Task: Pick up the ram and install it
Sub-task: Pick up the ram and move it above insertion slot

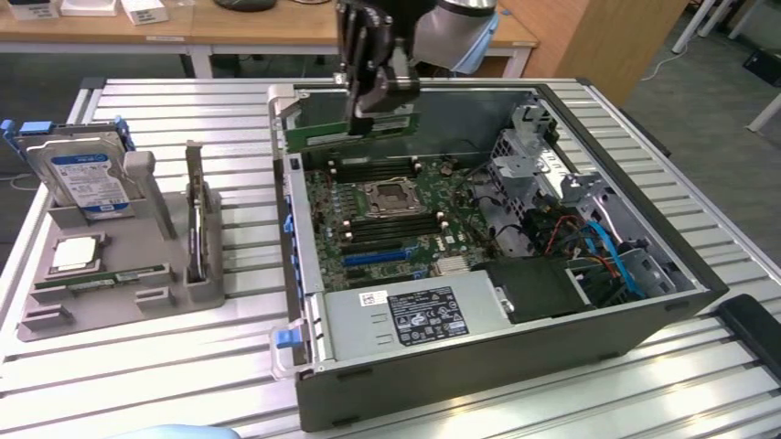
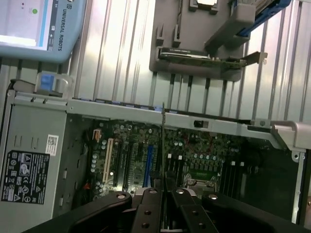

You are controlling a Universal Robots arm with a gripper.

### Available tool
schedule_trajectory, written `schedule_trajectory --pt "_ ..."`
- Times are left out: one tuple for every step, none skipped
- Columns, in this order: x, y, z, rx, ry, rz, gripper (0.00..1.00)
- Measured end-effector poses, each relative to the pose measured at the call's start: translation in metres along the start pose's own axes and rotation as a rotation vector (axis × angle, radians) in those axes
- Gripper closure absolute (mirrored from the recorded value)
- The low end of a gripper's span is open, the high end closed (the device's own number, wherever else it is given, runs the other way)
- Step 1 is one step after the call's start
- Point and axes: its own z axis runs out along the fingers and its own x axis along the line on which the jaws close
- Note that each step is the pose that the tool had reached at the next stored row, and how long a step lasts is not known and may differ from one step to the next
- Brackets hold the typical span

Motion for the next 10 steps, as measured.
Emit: schedule_trajectory --pt "0.000 -0.0038 -0.0005 0.0001 -0.0007 0.000 0.87" --pt "0.001 -0.0077 -0.0010 0.0002 -0.0015 0.000 0.87" --pt "0.001 -0.0117 -0.0015 0.0002 -0.0021 0.000 0.87" --pt "0.002 -0.0157 -0.0020 0.0003 -0.0029 0.000 0.87" --pt "0.002 -0.0202 -0.0027 0.0004 -0.0038 0.000 0.87" --pt "0.003 -0.0247 -0.0033 0.0006 -0.0047 0.000 0.87" --pt "0.003 -0.0290 -0.0039 0.0007 -0.0055 -0.001 0.87" --pt "0.004 -0.0332 -0.0045 0.0007 -0.0064 -0.001 0.87" --pt "0.004 -0.0371 -0.0050 0.0008 -0.0071 -0.001 0.87" --pt "0.005 -0.0410 -0.0054 0.0010 -0.0080 -0.001 0.87"
